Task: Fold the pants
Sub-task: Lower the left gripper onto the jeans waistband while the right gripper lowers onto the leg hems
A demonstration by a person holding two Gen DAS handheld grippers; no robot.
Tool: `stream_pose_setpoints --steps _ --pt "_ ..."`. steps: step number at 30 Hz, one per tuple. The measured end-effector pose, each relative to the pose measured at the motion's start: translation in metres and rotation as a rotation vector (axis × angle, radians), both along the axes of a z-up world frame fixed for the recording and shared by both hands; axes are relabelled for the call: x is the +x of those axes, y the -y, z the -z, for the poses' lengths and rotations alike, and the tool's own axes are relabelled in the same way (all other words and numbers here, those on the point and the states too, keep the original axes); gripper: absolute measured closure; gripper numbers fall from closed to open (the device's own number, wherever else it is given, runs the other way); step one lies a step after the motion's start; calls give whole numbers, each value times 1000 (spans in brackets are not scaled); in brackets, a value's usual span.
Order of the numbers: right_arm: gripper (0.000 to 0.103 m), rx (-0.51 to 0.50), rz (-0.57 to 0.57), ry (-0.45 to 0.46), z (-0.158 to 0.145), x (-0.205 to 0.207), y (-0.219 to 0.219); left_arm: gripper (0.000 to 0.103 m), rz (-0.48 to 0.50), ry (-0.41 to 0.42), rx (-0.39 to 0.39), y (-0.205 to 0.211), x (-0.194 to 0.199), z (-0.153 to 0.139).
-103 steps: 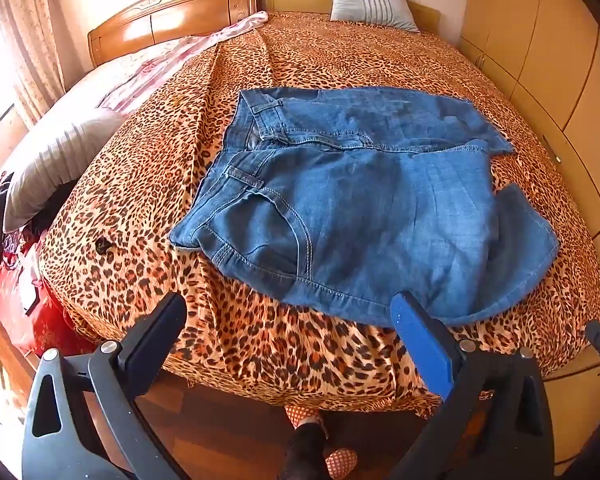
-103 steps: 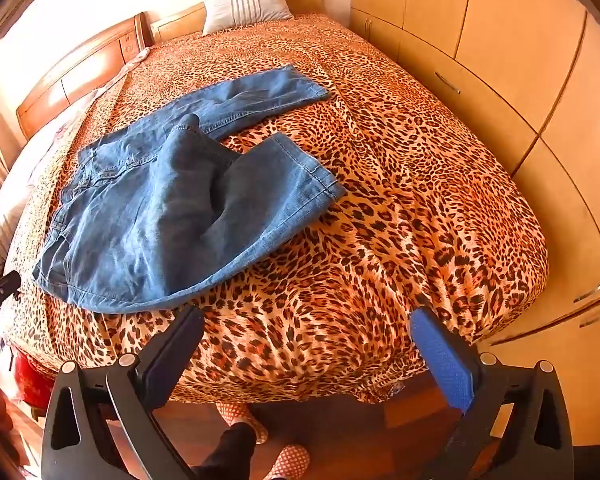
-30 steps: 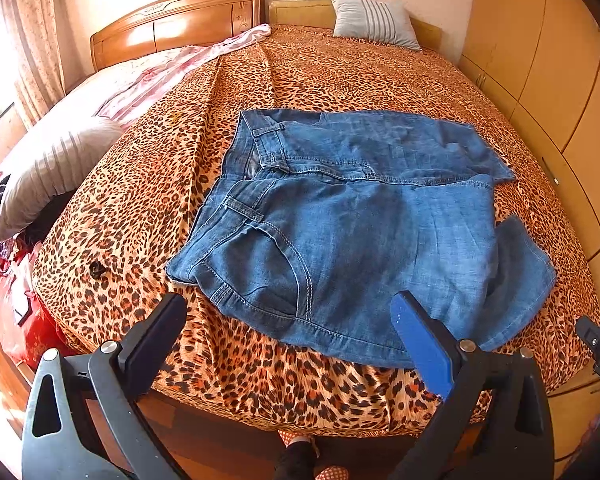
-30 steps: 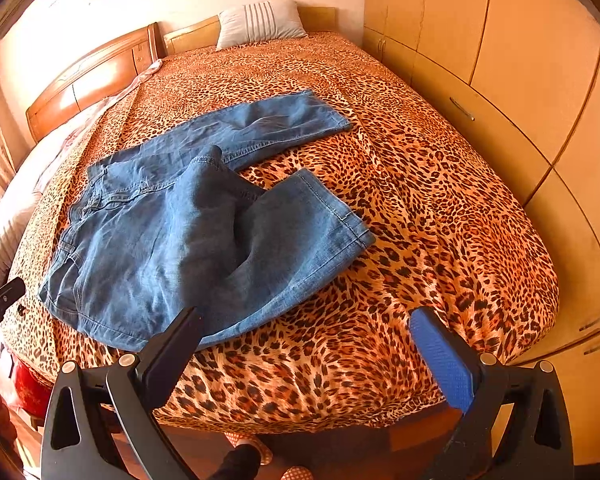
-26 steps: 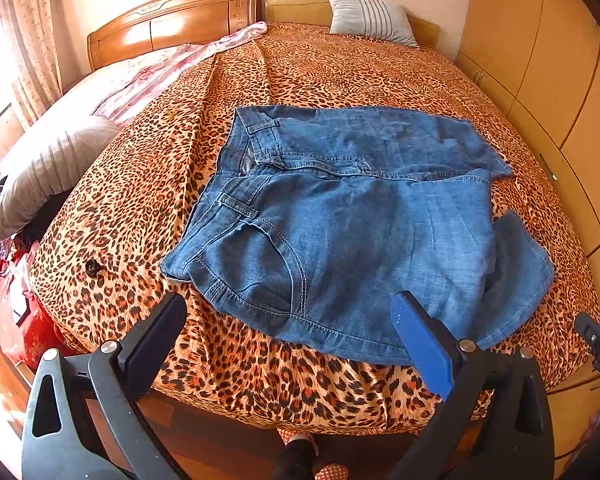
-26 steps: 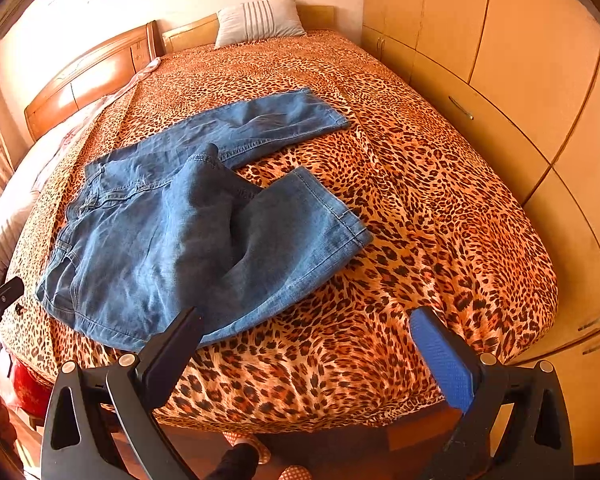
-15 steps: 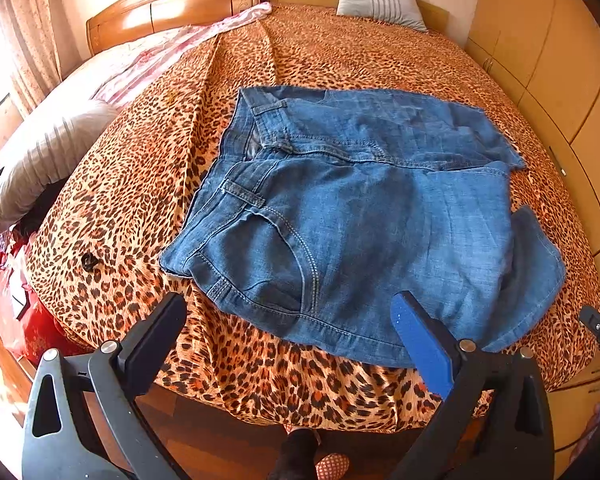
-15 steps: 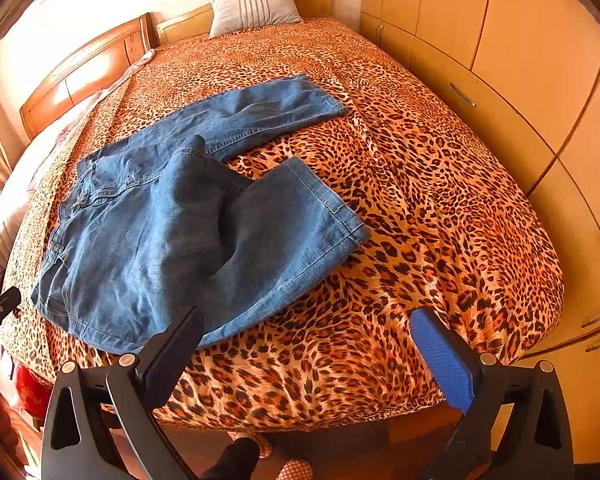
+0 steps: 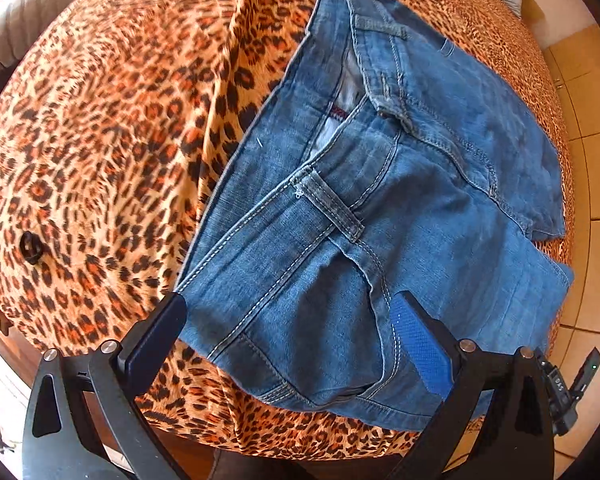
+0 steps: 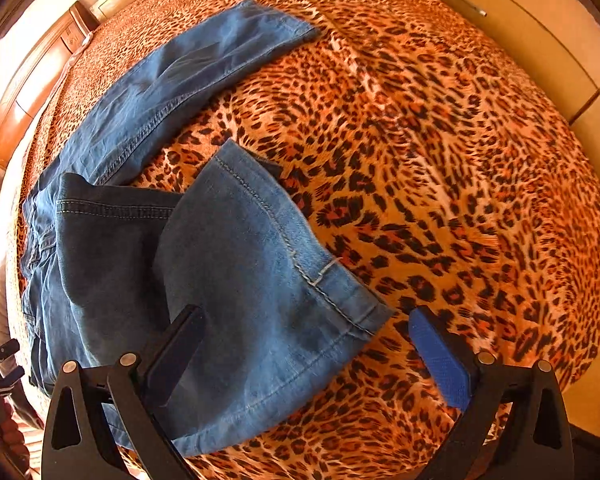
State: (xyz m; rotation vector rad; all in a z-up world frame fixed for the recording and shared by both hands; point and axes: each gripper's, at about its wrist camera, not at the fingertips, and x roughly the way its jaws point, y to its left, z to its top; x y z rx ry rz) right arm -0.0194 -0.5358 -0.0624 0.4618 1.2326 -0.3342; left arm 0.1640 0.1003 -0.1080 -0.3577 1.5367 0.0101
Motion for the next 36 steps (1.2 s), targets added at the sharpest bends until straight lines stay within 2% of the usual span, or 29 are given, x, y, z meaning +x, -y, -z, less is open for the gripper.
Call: stream_pose_setpoints --steps 1,2,3,4,6,7,8,9,11,13,15,17,19,21,23,24,25,27,29,31,33,36 --pt "40 12 -11 -5 3 2 -2 1 1 -17 -23 1 1 6" --pt "58 22 -22 -15 4 4 -3 1 8 -27 -36 4 1 8" --pt "97 43 -34 -23 6 5 -3 7 23 -21 -41 8 2 8" --pt "97 76 -41 -29 7 4 -2 13 44 -7 -36 12 1 7" --pt "97 79 -34 -5 0 -2 0 47 94 -6 -27 22 3 4" --pt "97 71 -27 4 -8 -7 2 54 104 -8 -34 26 3 1" --pt "97 65 -9 19 -17 -13 6 68 111 -3 -57 29 3 -2" --pt "97 64 16 47 -28 -22 12 77 124 -2 -69 32 3 -5" --pt "97 64 105 108 -47 -46 29 78 144 -13 -14 38 3 -3" --pt "96 84 192 90 -42 -69 48 80 148 -58 10 42 -2 5" --pt "93 88 234 -2 -20 -84 59 80 162 -51 24 47 -8 2" --pt "86 98 266 -92 -1 -98 64 80 190 -57 44 49 -16 -5" --pt "80 109 295 -113 7 -112 66 80 194 -75 25 45 -27 -13" --pt "75 92 312 -117 -3 -118 70 80 181 -66 -16 35 -32 -29" --pt "75 28 273 -86 -28 -110 75 79 152 -10 -12 27 -24 -51" --pt "69 -12 236 -59 -42 -101 77 75 133 23 1 24 -17 -63" --pt "59 -49 197 -30 -56 -89 81 70 110 51 21 21 -7 -75" --pt "48 -93 135 35 -78 -57 86 43 42 90 58 17 16 -93" --pt "46 -80 100 91 -86 -11 94 28 -31 124 31 10 41 -98" --pt "46 -21 83 131 -93 37 97 25 -79 122 -13 14 71 -97" --pt "45 32 64 166 -87 84 102 25 -113 73 -48 22 103 -74" --pt "45 57 75 146 -69 149 113 25 -180 -2 -69 30 126 -53"
